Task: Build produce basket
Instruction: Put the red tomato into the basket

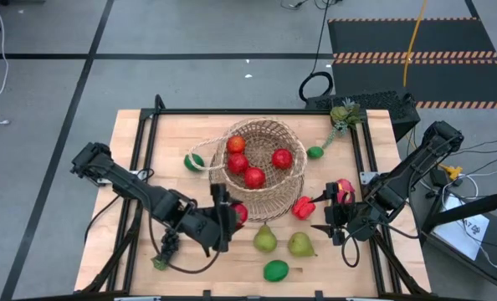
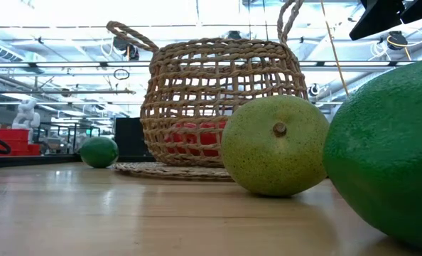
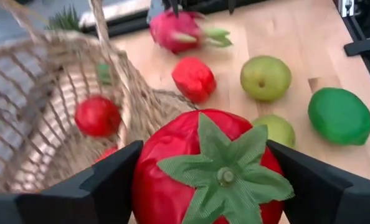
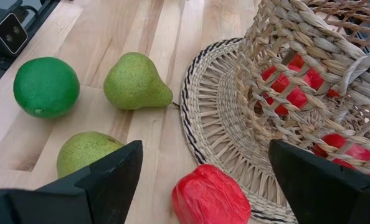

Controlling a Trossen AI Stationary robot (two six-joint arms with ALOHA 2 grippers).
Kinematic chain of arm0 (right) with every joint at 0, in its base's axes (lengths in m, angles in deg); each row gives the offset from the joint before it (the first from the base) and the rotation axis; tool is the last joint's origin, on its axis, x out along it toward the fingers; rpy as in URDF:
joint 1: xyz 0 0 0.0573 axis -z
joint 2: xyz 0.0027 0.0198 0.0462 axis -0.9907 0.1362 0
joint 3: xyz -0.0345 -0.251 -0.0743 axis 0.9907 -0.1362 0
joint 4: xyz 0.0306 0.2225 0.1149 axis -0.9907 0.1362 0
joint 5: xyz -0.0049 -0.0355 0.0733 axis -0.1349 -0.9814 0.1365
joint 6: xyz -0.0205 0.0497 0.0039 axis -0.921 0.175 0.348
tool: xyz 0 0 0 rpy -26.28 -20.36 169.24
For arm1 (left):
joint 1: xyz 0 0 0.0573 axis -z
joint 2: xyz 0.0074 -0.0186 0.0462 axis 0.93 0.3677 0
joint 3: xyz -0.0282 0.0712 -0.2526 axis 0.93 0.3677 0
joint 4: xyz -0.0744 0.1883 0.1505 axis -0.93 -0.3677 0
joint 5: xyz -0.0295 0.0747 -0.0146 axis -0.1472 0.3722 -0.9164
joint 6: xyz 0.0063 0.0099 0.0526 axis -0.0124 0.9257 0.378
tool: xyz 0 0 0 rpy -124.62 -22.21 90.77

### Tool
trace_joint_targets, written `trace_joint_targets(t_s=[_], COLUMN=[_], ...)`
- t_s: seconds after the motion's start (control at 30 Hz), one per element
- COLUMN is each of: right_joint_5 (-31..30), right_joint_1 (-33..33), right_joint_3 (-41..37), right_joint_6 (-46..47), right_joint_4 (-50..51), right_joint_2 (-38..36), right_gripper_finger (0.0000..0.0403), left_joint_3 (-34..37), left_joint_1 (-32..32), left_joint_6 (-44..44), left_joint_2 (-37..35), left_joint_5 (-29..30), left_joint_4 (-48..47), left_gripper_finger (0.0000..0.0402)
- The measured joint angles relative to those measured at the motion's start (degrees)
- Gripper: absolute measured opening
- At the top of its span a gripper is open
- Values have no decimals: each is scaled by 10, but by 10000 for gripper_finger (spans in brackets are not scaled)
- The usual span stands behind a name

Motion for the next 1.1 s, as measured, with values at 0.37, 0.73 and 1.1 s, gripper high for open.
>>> trace_joint_targets(t_s=[0.37,0.73,1.1], right_joint_5=[0,0,0], right_joint_1=[0,0,0], right_joint_3=[0,0,0], right_joint_6=[0,-2,-2], right_joint_4=[0,0,0], right_joint_2=[0,0,0], right_gripper_finger=[339,339,339], left_joint_3=[-8,-8,-8], left_joint_1=[-22,-32,-32], left_joint_6=[163,396,549], left_joint_2=[0,0,0], left_joint_5=[26,25,24], left_joint_4=[0,5,5], left_gripper_finger=[307,330,316])
